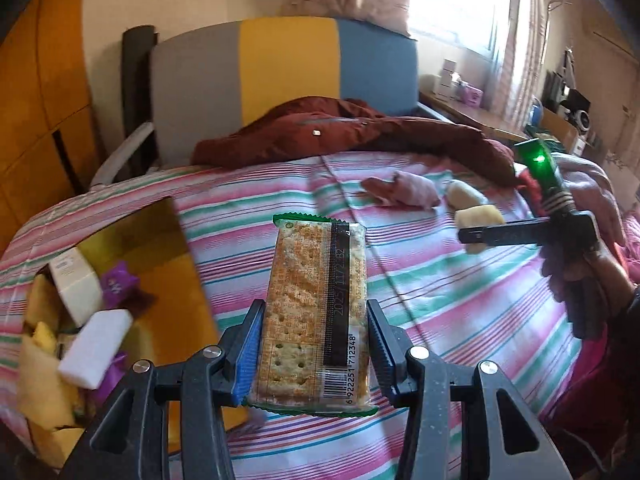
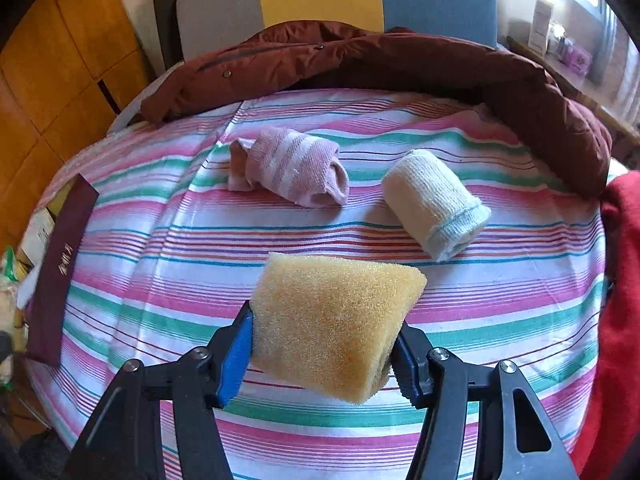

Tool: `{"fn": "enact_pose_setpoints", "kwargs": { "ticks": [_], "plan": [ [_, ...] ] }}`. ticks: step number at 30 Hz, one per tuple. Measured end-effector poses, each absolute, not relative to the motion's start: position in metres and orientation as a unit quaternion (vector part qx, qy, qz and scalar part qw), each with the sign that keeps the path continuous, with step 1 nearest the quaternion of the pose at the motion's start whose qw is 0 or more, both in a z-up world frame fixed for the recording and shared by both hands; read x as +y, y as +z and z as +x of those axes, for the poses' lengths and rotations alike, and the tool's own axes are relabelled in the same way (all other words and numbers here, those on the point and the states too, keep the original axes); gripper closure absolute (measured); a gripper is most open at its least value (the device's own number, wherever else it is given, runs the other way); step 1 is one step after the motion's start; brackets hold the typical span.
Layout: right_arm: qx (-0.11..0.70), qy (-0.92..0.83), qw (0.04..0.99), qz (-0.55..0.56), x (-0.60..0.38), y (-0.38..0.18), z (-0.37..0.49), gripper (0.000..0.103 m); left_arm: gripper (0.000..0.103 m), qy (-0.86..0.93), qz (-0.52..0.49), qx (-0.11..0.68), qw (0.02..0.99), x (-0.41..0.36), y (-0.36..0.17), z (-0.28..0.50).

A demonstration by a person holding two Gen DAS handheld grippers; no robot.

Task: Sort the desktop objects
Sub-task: 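Grasp the cracker packet with the left tool while the right tool holds the sponge, then carry the cracker packet and sponge over the gold tray and open both tools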

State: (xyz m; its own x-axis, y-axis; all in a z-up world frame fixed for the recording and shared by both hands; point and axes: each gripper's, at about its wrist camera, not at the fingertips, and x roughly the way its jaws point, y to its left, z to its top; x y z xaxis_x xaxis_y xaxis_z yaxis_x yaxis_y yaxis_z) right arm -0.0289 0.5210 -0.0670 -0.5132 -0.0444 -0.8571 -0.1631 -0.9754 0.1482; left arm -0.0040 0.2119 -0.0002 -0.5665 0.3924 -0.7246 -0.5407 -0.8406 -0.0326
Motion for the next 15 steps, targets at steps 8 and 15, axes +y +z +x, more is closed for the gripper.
{"fn": "enact_pose_setpoints", "kwargs": {
  "ticks": [8,15],
  "plan": [
    [0.107,0.867,0.002,-0.487,0.488,-0.056,-0.032,0.042,0.054,0.890,-0.387,0.071,0.230,0.178,-0.001,-0.013],
    [0.081,0.876,-0.044,-0.473,0.435,-0.028,-0.030,0.042,0.054,0.893,-0.394,0.045,0.214,0.151,-0.004,-0.016]
  ]
}}
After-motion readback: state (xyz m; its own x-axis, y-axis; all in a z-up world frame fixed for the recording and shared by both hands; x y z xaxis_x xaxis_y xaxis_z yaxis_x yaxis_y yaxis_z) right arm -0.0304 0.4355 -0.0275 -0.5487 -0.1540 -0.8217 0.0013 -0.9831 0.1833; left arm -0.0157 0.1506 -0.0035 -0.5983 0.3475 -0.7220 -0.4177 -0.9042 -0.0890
